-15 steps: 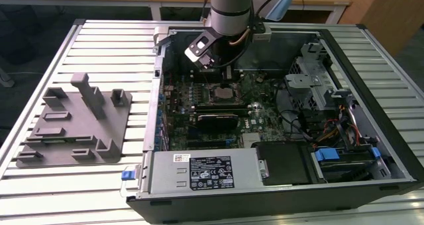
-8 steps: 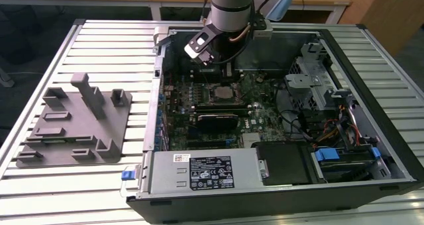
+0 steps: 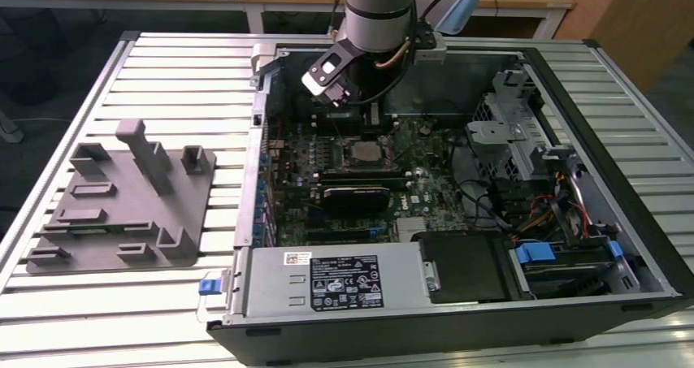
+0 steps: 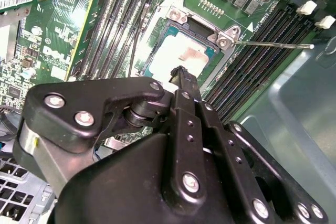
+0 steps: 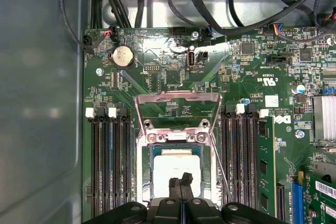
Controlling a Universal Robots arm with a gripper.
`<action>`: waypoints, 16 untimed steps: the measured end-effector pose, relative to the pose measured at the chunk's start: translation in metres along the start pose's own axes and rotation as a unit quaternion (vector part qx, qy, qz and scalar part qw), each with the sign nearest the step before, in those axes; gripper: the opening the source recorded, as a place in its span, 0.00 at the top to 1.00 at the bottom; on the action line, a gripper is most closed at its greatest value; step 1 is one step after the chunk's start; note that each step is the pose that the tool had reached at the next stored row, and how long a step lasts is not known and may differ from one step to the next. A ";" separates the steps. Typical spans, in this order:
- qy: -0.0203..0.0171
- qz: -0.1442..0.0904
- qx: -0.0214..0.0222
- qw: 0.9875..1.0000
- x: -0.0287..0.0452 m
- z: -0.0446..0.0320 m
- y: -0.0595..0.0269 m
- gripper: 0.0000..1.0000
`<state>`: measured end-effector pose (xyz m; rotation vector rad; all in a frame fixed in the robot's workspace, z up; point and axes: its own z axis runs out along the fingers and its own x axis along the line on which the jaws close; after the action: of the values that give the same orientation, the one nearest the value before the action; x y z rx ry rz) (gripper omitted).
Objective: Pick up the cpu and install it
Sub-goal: 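Close the cpu cover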
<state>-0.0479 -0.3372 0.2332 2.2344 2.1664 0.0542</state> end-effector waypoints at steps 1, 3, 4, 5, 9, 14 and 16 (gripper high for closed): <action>0.000 0.000 0.000 1.000 0.0000 0.0000 0.0000 0.89; 0.000 0.000 0.000 1.000 0.0000 0.0000 0.0000 0.89; 0.000 0.000 0.000 1.000 0.0000 0.0000 0.0000 0.89; 0.000 0.000 0.000 1.000 0.0000 -0.0002 0.0000 0.89; 0.000 0.000 0.000 1.000 0.0000 -0.0055 0.0002 0.89; 0.000 0.000 0.000 1.000 0.0001 -0.0175 0.0008 0.89; 0.000 0.000 0.000 1.000 0.0001 -0.0220 0.0010 0.89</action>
<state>-0.0479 -0.3372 0.2551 2.2346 2.1662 0.0545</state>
